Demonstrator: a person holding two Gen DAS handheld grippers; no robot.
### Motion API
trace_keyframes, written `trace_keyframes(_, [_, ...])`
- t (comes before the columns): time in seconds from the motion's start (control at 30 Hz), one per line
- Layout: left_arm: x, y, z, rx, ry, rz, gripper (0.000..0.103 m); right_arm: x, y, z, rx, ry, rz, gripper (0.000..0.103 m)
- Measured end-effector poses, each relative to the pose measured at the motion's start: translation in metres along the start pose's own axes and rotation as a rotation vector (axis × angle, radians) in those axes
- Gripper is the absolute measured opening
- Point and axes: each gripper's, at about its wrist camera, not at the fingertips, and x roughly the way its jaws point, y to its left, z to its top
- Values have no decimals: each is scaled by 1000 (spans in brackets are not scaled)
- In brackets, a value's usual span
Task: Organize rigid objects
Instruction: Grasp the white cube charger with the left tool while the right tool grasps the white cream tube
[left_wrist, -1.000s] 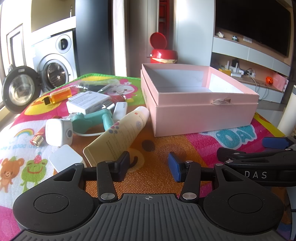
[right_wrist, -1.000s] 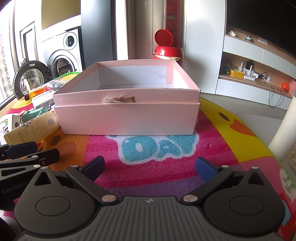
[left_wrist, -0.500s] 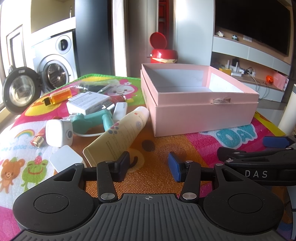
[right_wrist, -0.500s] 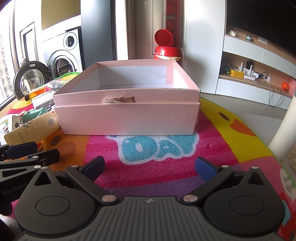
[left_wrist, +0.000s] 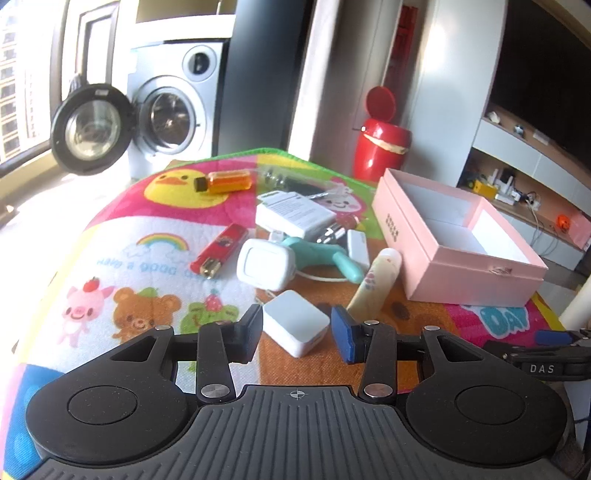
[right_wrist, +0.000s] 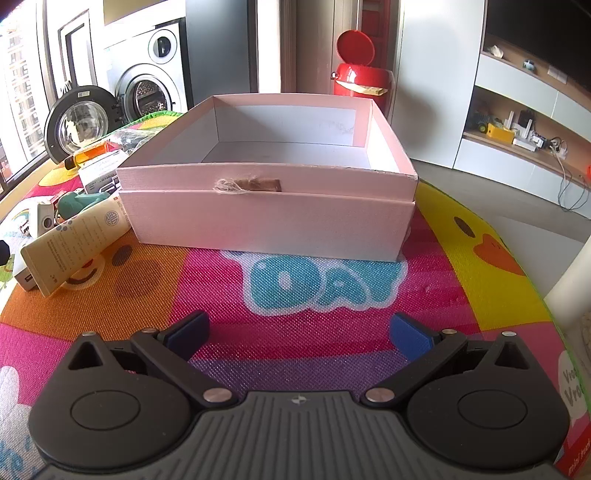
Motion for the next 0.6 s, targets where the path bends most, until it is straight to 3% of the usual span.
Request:
trace_keyframes(0.07, [11,19,6,-83,65,-17,45,0,0,-1,0,-6,0,103])
trace_keyframes(0.23, [36,19,10,-164,99,-61,47,-1,-2,-2,1,-11,1,103])
trace_keyframes(0.3, [45,11,12,-132,86,-42,52,-1,-1,-2,1,-13,-2,103])
trace_keyframes(0.47, [59,-11,8,38,54,21,51,-3,0,-2,0,-16,-8,103])
trace_keyframes(0.6, [46,-14,-2,149,14,16,45,-7,7,-3,-27,-34,-28,103])
